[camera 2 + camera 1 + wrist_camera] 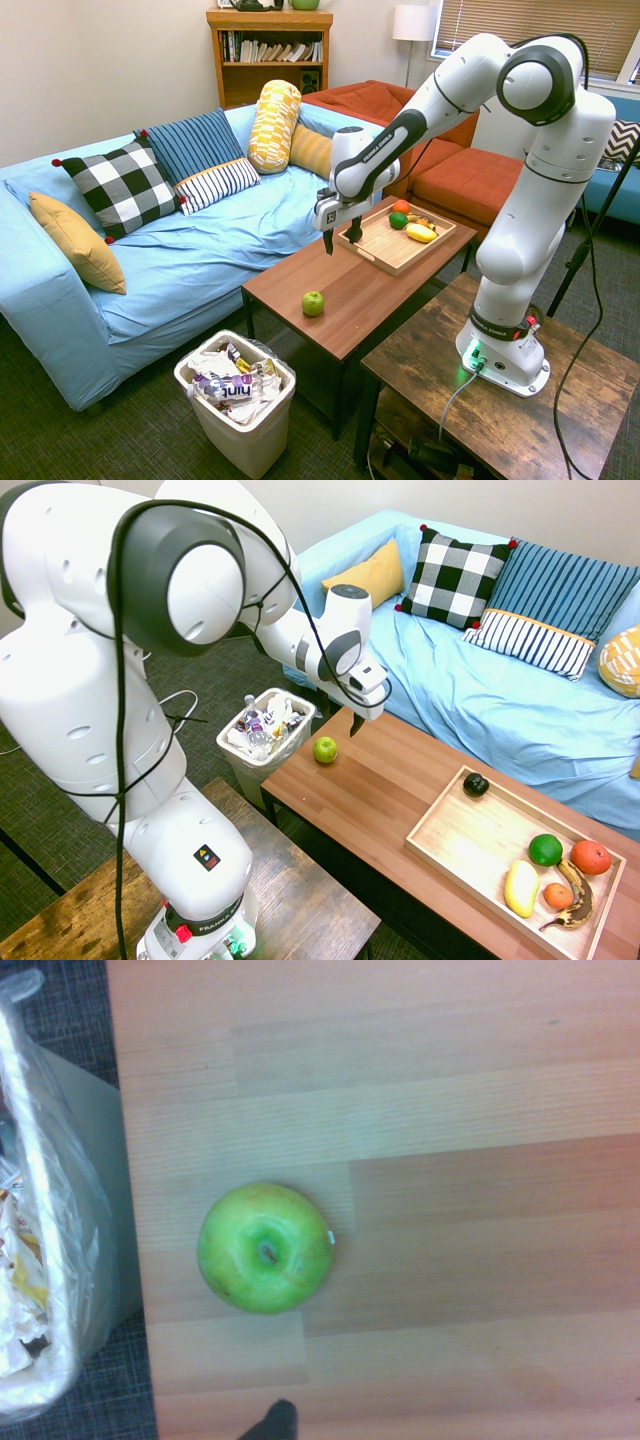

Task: Put the apple in the tray

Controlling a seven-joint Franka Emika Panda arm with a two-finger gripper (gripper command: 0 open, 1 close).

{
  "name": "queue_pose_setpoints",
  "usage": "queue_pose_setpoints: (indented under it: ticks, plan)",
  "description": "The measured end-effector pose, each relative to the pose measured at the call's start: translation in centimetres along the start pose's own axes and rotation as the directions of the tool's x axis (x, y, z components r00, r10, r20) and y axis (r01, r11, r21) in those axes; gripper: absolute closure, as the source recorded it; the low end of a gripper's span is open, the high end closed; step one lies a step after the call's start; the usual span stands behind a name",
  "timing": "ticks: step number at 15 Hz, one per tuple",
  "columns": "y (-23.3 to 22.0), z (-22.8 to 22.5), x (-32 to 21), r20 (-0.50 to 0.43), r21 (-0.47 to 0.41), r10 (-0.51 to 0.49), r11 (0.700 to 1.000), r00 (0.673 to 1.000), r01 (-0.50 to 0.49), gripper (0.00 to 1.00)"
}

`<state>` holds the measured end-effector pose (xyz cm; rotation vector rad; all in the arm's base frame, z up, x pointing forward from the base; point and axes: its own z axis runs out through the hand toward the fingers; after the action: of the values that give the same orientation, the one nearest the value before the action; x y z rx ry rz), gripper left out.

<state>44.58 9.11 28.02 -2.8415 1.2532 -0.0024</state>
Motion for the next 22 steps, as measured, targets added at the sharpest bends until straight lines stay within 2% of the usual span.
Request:
queue_pose_setpoints:
  ticks: [6,19,20,22]
  plan:
    - [-3.9,6.0,-2.0,0.045,-0.020,0.020,1.000,0.999,-0.019,0.00]
    - [-6.8,17.5,-0.8,0.081,-0.097,0.067,0.994,0.994,-0.059,0.00]
    - [-7.1,18.2,-0.5,0.079,-0.098,0.069,0.993,0.994,-0.061,1.00]
    - [-7.3,19.2,0.0,0.078,-0.097,0.073,0.993,0.994,-0.066,1.00]
